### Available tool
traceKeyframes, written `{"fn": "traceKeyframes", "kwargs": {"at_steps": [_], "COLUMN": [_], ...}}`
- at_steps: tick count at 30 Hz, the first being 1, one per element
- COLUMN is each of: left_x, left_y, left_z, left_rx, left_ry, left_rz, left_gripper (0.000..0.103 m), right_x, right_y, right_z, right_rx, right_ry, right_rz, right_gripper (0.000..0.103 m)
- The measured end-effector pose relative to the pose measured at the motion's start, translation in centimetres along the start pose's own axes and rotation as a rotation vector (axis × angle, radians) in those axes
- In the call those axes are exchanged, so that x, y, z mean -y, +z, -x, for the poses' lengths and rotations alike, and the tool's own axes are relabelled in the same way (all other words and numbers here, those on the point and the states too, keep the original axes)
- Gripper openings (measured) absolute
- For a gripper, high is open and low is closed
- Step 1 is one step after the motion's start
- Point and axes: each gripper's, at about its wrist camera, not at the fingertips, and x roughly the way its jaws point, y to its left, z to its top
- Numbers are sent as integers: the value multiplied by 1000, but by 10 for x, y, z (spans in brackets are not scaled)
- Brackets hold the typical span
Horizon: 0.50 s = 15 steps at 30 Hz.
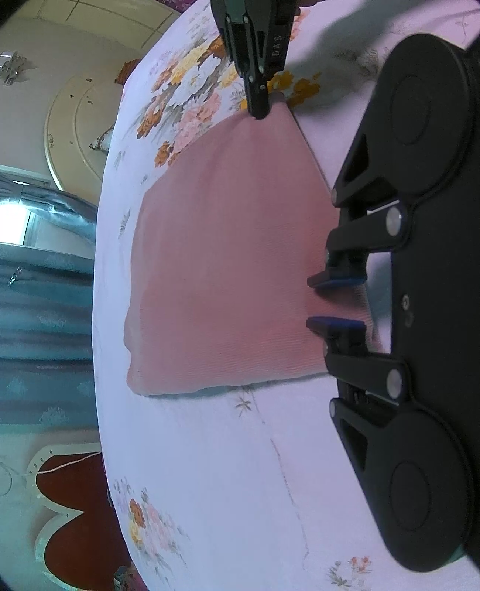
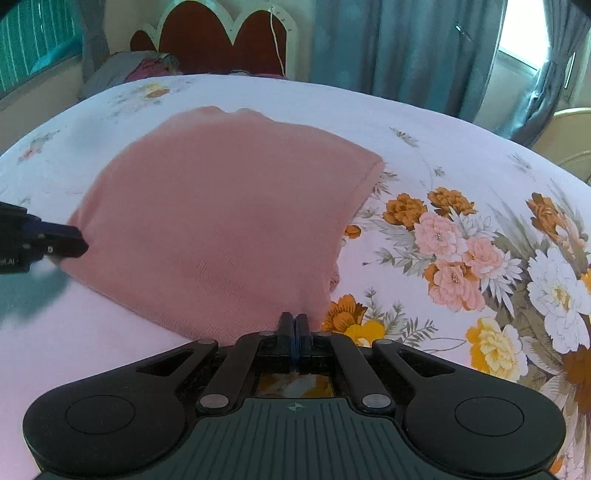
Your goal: Fold small clothes
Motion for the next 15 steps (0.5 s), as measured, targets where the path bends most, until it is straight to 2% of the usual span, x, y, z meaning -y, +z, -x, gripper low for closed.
{"fn": "traceKeyframes", "kwargs": {"at_steps": [7, 10, 13, 15], "left_x": [8, 17, 31, 41], "left_y": [-1, -4, -12, -17], "left_z": [5, 26, 52, 69], "left_rx": [8, 41, 81, 109], "left_ry": [35, 21, 18, 15], "left_rz": [15, 29, 41, 61], "left_gripper": [16, 17, 17, 24], "right_x": [8, 10, 8, 9], "right_y": [-2, -3, -10, -15], "right_z": [2, 32, 67, 88], "right_rx": [18, 67, 108, 136], "right_ry": [6, 49, 56, 60], "right_rz": [-76, -142, -157, -165], "right_gripper": [0, 0, 0, 0]}}
